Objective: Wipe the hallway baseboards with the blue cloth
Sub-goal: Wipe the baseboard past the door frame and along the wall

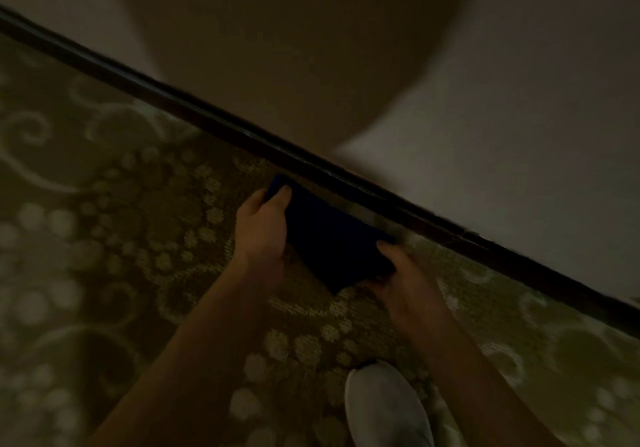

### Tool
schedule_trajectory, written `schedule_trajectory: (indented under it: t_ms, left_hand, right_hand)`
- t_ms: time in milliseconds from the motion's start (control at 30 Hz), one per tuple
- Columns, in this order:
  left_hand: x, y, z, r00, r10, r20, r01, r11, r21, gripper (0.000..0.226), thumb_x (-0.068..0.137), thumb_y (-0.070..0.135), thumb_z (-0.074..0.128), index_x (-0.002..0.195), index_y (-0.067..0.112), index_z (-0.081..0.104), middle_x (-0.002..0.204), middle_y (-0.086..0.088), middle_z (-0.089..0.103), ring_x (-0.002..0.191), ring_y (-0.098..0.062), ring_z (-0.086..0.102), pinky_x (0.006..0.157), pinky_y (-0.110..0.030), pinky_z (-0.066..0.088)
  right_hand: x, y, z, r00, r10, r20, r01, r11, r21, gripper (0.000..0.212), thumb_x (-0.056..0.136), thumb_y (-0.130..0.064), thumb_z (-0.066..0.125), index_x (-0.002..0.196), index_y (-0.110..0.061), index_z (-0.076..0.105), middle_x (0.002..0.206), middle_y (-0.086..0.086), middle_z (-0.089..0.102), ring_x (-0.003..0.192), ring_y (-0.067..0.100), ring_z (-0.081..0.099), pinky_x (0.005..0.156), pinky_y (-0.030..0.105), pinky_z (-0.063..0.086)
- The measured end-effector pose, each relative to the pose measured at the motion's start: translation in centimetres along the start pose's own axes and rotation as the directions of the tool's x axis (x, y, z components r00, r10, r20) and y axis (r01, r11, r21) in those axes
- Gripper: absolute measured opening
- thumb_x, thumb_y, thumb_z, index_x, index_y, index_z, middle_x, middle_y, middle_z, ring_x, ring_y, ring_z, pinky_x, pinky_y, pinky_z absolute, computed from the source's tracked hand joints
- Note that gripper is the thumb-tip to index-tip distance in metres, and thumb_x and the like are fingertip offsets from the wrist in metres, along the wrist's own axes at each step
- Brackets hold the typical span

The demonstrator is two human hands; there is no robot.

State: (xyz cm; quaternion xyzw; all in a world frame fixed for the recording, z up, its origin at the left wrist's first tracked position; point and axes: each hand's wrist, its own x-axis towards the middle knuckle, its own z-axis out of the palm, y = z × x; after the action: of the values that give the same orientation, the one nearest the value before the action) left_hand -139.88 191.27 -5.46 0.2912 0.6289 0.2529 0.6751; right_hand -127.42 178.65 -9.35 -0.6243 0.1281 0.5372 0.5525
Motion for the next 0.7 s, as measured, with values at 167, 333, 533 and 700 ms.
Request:
schedule_trajectory:
  t_ms: [167,333,533,700]
  left_hand:
    - [-1.9,2.0,-2.1,0.999,-0.027,0.019,0.025,0.995,0.095,0.013,0.102,0.025,0.051,0.111,0.020,0.060,0.099,0.003,0.065,0.080,-0.012,0.064,0.062,-0.025,0.053]
    - [2.2,4.0,-1.7,0.998,0.052,-0.044,-0.048,0.994,0.095,0.009,0.100,0.025,0.055,0.096,0.021,0.062,0.088,0.005,0.064,0.080,-0.015,0.065,0.061,-0.025,0.053]
    - [6.3,1.2,3.9,0.974,0.183,-0.131,-0.149,0.962,0.230,0.021,0.097,0.021,0.053,0.113,0.011,0.064,0.109,-0.008,0.068,0.100,-0.027,0.067,0.088,-0.039,0.057]
    - [2.4,-3.5,9.8,0.899,0.352,-0.262,-0.265,0.911,0.315,0.027,0.097,0.015,0.049,0.120,0.007,0.060,0.115,-0.009,0.065,0.101,-0.022,0.061,0.076,-0.018,0.033]
  right_hand:
    - [-2.6,-2.7,2.5,0.978,-0.177,-0.109,0.168,0.982,-0.087,0.022,0.091,-0.012,0.065,0.110,0.000,0.064,0.110,0.014,0.070,0.095,0.026,0.070,0.061,0.032,0.058]
    - [0.6,-1.0,6.3,0.978,-0.168,-0.125,0.168,0.986,-0.005,0.013,0.091,-0.014,0.067,0.101,-0.008,0.066,0.101,0.009,0.070,0.093,0.022,0.069,0.082,0.041,0.060]
    - [0.8,2.9,5.0,0.973,-0.167,-0.156,0.195,0.962,0.189,0.021,0.095,-0.014,0.062,0.115,-0.009,0.066,0.113,0.007,0.072,0.103,0.021,0.070,0.076,0.032,0.060]
    - [0.0,1.5,1.8,0.888,-0.273,-0.370,0.327,0.941,0.092,0.012,0.095,-0.011,0.058,0.101,-0.001,0.061,0.094,0.007,0.074,0.092,0.027,0.071,0.069,0.032,0.056]
